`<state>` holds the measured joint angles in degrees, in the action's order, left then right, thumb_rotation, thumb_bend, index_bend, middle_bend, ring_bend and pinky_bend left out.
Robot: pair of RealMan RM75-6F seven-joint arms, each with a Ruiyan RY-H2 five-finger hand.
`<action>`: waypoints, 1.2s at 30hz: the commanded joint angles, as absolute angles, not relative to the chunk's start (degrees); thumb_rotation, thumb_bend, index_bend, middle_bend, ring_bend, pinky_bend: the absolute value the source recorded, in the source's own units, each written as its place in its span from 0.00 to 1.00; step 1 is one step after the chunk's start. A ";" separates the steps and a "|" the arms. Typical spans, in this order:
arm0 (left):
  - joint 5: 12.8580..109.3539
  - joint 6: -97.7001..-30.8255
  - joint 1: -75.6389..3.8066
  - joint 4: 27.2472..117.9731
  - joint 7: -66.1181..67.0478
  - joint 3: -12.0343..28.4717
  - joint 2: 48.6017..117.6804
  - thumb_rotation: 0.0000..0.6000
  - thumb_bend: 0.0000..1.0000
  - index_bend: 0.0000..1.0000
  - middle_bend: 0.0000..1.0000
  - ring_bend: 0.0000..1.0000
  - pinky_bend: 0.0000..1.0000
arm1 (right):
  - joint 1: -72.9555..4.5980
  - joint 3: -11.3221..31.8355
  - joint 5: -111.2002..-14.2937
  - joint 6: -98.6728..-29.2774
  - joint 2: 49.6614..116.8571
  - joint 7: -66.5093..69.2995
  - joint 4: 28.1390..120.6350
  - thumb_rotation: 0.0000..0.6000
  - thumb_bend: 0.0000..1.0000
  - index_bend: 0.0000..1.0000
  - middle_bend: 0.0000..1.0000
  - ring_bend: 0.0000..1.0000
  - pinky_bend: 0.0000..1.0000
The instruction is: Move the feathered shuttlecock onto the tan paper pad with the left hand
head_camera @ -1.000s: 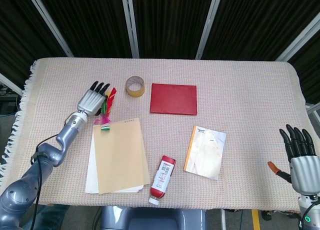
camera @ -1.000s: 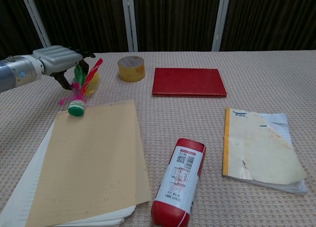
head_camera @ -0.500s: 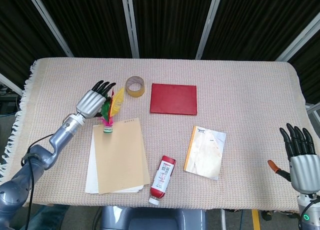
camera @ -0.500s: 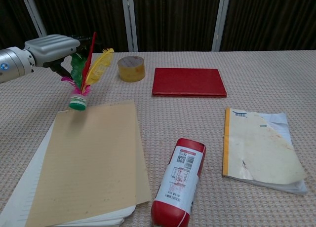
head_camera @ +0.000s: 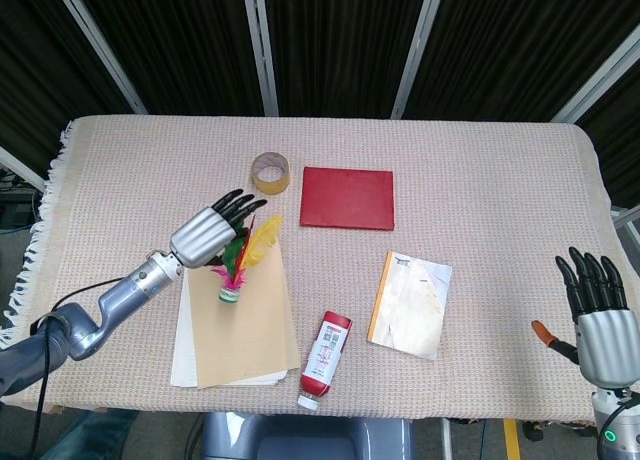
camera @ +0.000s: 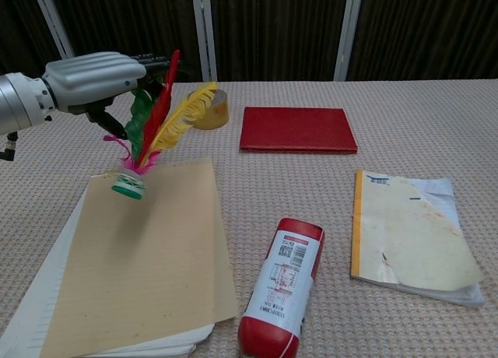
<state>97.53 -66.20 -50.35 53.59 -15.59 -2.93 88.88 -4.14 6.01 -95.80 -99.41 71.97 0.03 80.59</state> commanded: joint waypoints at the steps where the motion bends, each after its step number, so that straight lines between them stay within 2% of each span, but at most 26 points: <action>1: 100.02 -68.04 -50.67 62.58 -5.18 -2.90 84.96 1.00 0.48 0.51 0.00 0.00 0.00 | -4.07 5.98 -95.93 -99.65 71.87 0.41 80.64 1.00 0.05 0.00 0.00 0.00 0.00; 7: 102.97 -69.17 -50.14 69.40 4.75 -3.56 83.06 1.00 0.48 0.48 0.00 0.00 0.00 | -3.99 5.88 -96.28 -100.05 71.60 0.64 80.98 1.00 0.05 0.00 0.00 0.00 0.00; 18: 108.92 -72.70 -48.75 78.89 5.46 -6.23 79.32 1.00 0.47 0.46 0.00 0.00 0.00 | -3.38 5.83 -96.87 -101.59 71.42 0.80 81.21 1.00 0.06 0.00 0.00 0.00 0.00; 22: 110.35 -75.16 -48.03 79.93 5.89 -5.76 78.62 1.00 0.44 0.35 0.00 0.00 0.00 | -3.35 5.88 -96.51 -101.34 71.47 0.82 81.14 1.00 0.05 0.00 0.00 0.00 0.00; 28: 110.04 -77.39 -46.53 80.61 5.28 -4.86 77.14 1.00 0.40 0.31 0.00 0.00 0.00 | -3.37 5.83 -96.65 -101.29 71.48 0.51 81.31 1.00 0.05 0.00 0.00 0.00 0.00; 32: 108.95 -79.80 -44.51 82.14 3.50 -4.67 75.00 1.00 0.29 0.16 0.00 0.00 0.00 | -3.35 5.90 -96.49 -101.26 71.59 0.48 81.27 1.00 0.06 0.00 0.00 0.00 0.00; 34: 105.95 -79.97 -42.03 85.52 3.80 -5.23 71.57 1.00 0.25 0.06 0.00 0.00 0.00 | -3.34 5.97 -96.07 -100.94 71.49 0.35 81.54 1.00 0.05 0.00 0.00 0.00 0.00; 36: 102.15 -79.55 -39.00 89.88 7.37 -5.99 67.57 0.98 0.24 0.01 0.00 0.00 0.00 | -3.25 5.91 -95.29 -100.15 71.28 -0.11 81.97 1.00 0.06 0.00 0.00 0.00 0.00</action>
